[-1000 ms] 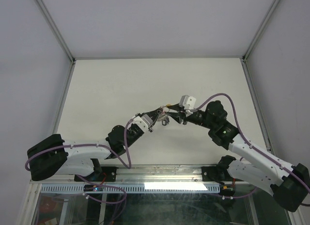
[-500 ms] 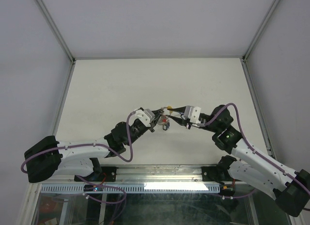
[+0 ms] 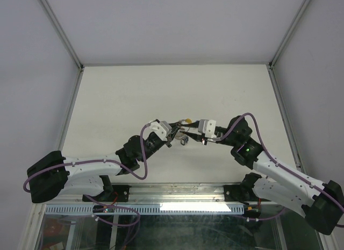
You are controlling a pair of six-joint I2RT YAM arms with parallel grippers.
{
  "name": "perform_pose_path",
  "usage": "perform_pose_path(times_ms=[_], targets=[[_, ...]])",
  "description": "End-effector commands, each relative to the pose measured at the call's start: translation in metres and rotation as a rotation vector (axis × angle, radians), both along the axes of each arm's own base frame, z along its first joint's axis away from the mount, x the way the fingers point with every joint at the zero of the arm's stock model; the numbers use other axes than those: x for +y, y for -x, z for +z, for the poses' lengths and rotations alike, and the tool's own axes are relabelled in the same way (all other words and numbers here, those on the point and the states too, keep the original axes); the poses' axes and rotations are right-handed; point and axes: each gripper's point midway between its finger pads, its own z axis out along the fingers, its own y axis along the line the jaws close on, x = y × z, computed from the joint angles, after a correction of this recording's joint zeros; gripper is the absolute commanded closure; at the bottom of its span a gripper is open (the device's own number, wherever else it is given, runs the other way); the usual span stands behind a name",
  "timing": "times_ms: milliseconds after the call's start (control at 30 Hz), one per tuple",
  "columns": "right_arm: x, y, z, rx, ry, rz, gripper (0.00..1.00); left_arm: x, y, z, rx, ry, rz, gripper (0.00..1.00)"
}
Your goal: Put the keys on the keyring
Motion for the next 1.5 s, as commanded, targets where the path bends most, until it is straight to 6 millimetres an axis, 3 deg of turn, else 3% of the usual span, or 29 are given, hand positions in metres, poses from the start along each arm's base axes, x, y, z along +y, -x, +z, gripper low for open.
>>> perform_pose_path(times_ms=[0,367,767,1000,1167,1300,1467], targets=[[0.004,0.002,0.027,-0.078,-0.062,0.023,0.71,-0.003,0.010,0.046,-0.073,0.114,-0.044,1.00],[0.006,0.002,0.020,-0.051,-0.034,0.029,0.72,-0.010,0.023,0.044,-0.140,0.070,-0.126,1.00],[0.002,-0.001,0.011,0.029,0.014,-0.008,0.99,-0.005,0.029,0.044,-0.217,0.047,-0.142,1.00],[0.001,-0.007,0.015,0.094,0.001,-0.046,1.00,-0.001,0.028,0.039,-0.239,0.027,-0.126,1.00],[-0.003,-0.008,0.014,0.131,0.020,-0.065,1.00,0.004,0.028,0.034,-0.238,0.014,-0.115,0.76],[-0.006,-0.005,0.009,0.152,0.042,-0.068,1.00,0.005,0.032,0.031,-0.241,-0.001,-0.131,0.62],[-0.009,0.009,0.001,0.136,0.110,0.002,1.00,0.005,0.045,0.028,-0.243,-0.028,-0.199,0.61]])
